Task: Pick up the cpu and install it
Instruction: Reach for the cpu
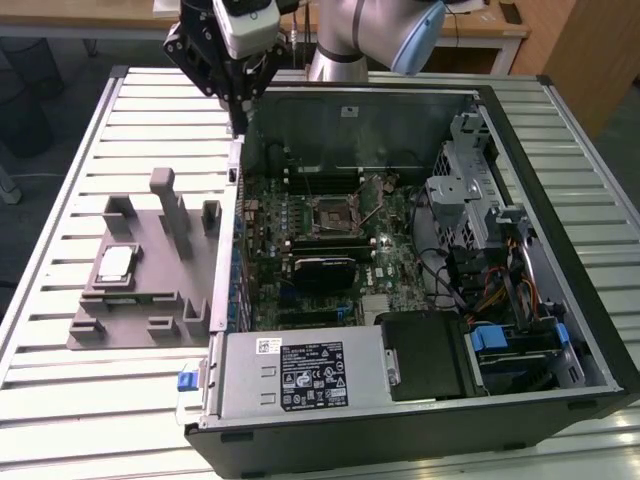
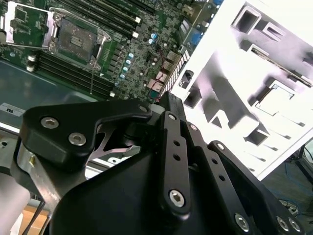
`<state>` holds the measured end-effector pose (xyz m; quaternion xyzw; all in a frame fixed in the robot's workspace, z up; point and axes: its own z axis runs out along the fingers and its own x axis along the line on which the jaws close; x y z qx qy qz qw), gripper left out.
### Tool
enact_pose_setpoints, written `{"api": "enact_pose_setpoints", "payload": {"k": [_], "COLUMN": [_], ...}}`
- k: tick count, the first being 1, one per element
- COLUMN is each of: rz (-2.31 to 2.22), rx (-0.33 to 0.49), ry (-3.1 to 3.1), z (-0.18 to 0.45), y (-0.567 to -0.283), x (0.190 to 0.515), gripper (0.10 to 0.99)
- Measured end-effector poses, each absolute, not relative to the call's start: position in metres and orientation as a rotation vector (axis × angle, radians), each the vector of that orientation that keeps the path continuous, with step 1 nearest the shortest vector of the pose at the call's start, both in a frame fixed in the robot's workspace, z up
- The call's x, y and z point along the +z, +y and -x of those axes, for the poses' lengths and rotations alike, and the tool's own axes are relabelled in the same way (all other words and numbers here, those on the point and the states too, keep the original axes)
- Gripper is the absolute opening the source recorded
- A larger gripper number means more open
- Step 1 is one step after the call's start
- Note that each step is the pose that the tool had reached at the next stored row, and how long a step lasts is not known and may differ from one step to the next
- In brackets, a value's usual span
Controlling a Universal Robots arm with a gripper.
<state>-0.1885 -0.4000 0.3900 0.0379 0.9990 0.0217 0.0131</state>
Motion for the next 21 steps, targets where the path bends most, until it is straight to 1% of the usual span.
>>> {"api": "enact_pose_setpoints", "payload": {"k": [21], "rz": [-0.118], "rx": [0.068], "ry": [3.112], "z": [0.218], "y": [-0.400], "x": [0.388], "gripper": [0.106]}}
